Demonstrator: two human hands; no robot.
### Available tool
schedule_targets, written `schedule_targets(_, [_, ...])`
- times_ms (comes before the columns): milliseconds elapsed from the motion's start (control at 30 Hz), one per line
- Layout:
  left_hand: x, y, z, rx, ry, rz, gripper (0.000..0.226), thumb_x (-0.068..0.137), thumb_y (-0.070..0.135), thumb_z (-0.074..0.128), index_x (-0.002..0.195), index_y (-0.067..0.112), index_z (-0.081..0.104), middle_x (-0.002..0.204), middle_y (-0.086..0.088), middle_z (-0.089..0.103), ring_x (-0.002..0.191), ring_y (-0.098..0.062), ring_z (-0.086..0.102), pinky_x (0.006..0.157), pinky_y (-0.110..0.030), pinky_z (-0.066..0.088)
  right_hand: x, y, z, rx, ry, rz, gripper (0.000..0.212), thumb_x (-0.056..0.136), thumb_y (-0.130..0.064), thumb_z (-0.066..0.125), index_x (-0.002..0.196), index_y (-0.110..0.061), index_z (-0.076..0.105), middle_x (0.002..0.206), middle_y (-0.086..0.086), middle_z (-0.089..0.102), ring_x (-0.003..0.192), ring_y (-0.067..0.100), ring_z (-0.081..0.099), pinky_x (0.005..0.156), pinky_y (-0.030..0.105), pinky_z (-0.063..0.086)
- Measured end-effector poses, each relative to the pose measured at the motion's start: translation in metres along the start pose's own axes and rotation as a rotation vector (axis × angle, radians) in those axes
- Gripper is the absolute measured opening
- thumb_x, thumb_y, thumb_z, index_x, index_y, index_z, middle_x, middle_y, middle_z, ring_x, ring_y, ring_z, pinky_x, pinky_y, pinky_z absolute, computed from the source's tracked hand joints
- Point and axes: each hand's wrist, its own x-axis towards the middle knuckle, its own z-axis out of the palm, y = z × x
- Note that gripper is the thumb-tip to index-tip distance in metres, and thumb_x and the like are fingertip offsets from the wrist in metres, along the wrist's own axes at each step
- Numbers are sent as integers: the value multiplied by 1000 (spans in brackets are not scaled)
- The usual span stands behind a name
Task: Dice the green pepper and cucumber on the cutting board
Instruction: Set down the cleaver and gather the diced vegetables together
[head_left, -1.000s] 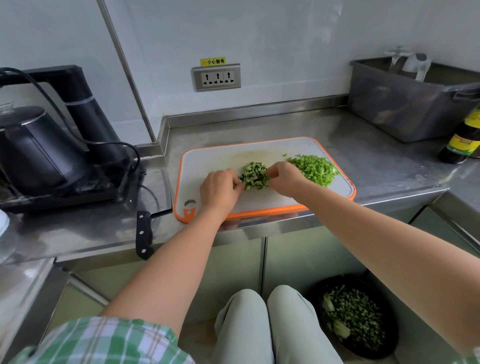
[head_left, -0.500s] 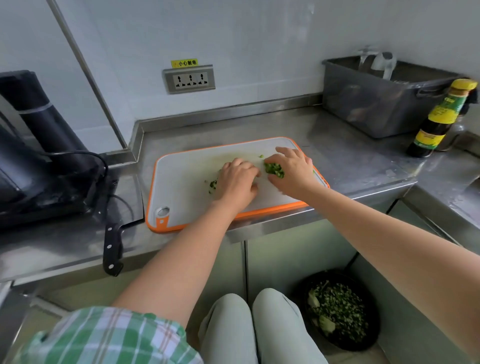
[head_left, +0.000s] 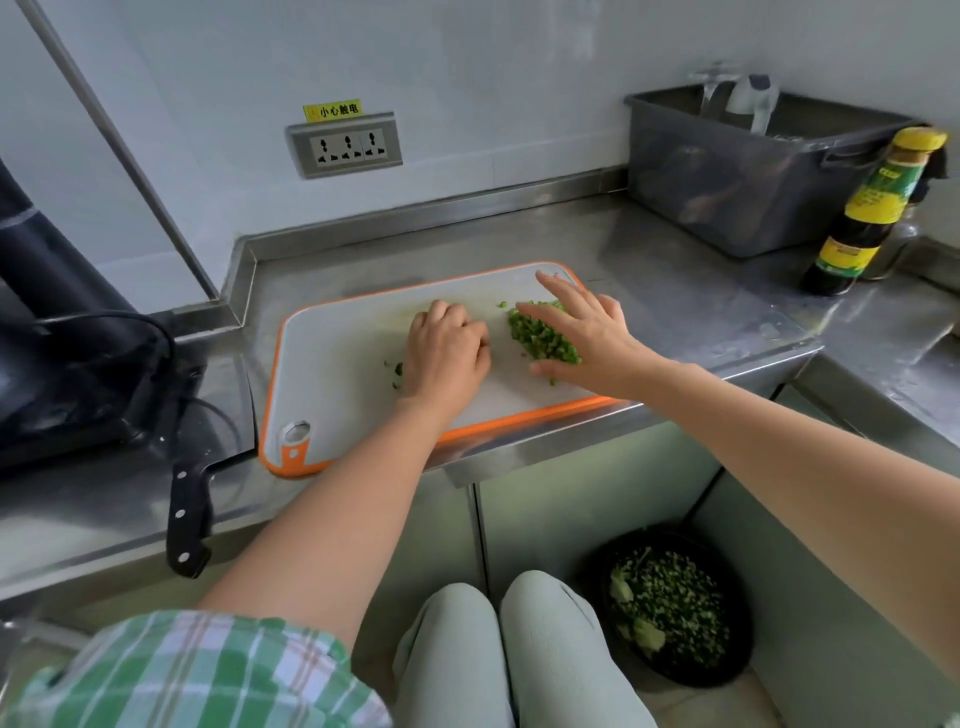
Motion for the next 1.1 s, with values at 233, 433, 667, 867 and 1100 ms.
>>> schedule_targets(233, [3,10,5,-26,26,-62,12,82,24,64,88,17,71,91,-6,61,95,-29,53,79,-39,41,-3,-4,14,-271,-124,-38,83,83,-69,7,153,-27,16,161,11,-1,149,30,0,117,51,5])
schedule_targets(433, [21,6,10,-58,7,-87,16,84,25,61,95,17,70,97,-7,61,101,-30,52,83,-39,40,19,5,21,-341,-87,-12,81,86,-67,13,152,-22,23,159,15,14,147,32,14,116,54,13])
schedule_targets(667, [47,3,18,-91,-134,-134,25,93,23,50,113,17,64,115,-5,61,114,-26,48,93,-35,36,42,17,30,-365,-57,-31,76,90,-63,16,151,-20,27,158,15,18,145,32,20,114,55,15])
schedule_targets(867, [55,8,20,-170,-244,-171,31,94,15,45,121,11,60,120,-11,61,113,-30,53,91,-38,43,45,14,23,-110,-25,39,75,90,-67,12,152,-25,23,161,6,13,147,23,13,117,47,6])
schedule_targets(1100, [55,28,12,-312,-253,-195,36,97,9,41,129,6,56,129,-16,57,117,-32,54,96,-36,40,31,8,-13,848,110,443,44,105,-35,24,137,-19,51,141,-2,47,132,9,39,107,24,28])
